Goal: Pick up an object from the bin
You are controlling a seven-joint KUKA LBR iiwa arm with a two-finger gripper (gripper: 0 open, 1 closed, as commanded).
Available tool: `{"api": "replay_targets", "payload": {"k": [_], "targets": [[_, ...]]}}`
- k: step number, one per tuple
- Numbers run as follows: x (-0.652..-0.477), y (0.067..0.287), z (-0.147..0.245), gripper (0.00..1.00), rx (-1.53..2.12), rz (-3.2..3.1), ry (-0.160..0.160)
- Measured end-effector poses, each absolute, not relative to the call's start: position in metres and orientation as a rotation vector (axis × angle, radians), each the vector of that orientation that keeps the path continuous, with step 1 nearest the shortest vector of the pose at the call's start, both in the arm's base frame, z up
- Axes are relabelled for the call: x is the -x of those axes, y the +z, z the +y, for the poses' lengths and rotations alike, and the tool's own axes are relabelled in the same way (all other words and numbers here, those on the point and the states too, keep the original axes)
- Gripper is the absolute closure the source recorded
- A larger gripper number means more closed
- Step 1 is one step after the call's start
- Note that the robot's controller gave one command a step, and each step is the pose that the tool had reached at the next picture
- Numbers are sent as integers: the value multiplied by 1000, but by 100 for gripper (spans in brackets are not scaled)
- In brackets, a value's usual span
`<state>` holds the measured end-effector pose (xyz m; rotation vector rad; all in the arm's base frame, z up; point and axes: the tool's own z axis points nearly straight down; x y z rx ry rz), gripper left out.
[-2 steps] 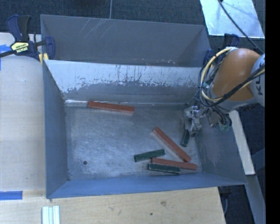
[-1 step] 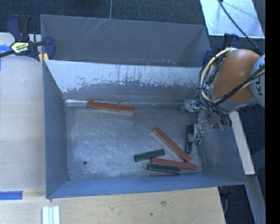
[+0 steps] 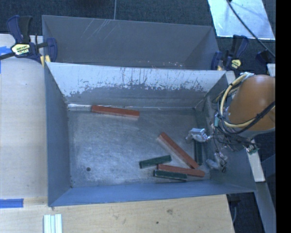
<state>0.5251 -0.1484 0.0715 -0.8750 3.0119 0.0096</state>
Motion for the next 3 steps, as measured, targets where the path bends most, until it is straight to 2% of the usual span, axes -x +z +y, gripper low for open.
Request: {"api": "replay_targets", "payload": {"k": [1, 2, 3], "targets": [[-525, 71, -150, 100, 878, 3013, 4], [-549, 176, -142, 100, 917, 2993, -9], [-561, 256, -145, 100, 894, 2999, -11]]}}
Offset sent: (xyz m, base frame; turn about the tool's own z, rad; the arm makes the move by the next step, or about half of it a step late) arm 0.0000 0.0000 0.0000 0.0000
